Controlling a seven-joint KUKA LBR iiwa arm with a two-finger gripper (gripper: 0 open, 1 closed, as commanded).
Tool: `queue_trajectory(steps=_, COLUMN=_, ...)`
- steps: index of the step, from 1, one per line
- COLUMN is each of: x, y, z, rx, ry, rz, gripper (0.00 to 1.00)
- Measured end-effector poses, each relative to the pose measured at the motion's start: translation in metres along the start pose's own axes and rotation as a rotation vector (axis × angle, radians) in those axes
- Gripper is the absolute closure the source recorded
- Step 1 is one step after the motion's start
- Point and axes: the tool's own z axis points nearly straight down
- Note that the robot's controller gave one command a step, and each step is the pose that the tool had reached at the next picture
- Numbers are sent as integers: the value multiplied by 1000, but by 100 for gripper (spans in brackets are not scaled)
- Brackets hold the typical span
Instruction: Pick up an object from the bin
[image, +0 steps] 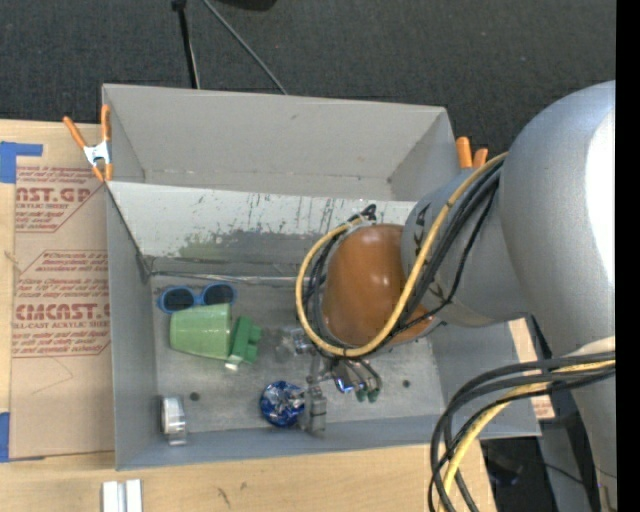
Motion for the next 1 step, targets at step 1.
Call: queue_trajectory(steps=1, x=-3, y=43, z=-1, rx=-1, ry=-9, rz=-271, gripper=0)
